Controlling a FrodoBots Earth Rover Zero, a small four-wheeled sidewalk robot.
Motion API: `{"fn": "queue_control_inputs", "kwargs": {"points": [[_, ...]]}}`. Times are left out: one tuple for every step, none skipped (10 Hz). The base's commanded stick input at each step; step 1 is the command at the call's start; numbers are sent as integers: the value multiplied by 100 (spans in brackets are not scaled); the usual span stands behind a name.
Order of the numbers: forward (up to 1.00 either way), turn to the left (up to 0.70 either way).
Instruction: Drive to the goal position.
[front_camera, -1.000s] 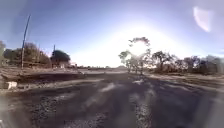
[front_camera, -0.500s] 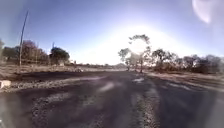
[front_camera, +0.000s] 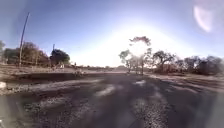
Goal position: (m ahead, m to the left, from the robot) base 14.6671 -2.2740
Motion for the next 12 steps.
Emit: {"fn": "queue_control_inputs", "kwargs": {"points": [[50, 0], [50, 0], [50, 0], [50, 0], [50, 0], [50, 0], [50, 29], [50, 11], [50, 0], [50, 0], [50, 0], [50, 0]]}}
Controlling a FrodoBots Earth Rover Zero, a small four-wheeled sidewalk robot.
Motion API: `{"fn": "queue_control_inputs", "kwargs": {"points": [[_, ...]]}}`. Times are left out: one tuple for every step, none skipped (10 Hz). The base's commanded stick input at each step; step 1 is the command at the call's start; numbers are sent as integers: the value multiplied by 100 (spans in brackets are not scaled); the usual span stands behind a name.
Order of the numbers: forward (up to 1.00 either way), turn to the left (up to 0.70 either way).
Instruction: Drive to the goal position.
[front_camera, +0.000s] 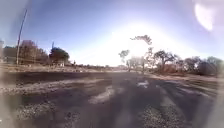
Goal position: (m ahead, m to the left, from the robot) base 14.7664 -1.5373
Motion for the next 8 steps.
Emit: {"fn": "queue_control_inputs", "kwargs": {"points": [[50, 0], [50, 0], [50, 0], [50, 0], [50, 0], [50, 0], [50, 0], [50, 0]]}}
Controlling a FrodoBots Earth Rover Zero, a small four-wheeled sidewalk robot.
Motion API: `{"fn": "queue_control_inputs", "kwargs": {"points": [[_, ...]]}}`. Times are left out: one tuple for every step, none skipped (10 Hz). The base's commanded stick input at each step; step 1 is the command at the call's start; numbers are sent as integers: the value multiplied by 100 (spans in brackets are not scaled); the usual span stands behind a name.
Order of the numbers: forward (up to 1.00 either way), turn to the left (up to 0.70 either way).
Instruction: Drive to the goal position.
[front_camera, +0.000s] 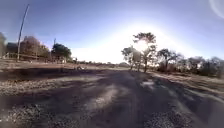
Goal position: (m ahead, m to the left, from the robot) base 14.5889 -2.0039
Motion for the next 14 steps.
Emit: {"fn": "queue_control_inputs", "kwargs": {"points": [[50, 0], [50, 0], [50, 0], [50, 0], [50, 0], [50, 0], [50, 0], [50, 0], [50, 0], [50, 0], [50, 0], [50, 0], [50, 0], [50, 0]]}}
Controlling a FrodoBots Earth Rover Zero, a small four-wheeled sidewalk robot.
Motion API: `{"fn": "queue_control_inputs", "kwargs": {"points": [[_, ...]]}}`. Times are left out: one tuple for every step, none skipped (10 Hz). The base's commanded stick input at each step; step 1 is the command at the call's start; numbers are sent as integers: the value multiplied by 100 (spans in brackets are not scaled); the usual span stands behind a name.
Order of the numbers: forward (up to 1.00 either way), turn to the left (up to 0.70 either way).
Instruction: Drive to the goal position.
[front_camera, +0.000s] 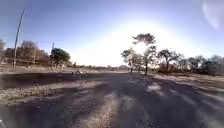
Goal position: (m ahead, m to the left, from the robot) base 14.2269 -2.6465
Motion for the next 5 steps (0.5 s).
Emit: {"fn": "queue_control_inputs", "kwargs": {"points": [[50, 0], [50, 0], [50, 0], [50, 0], [50, 0]]}}
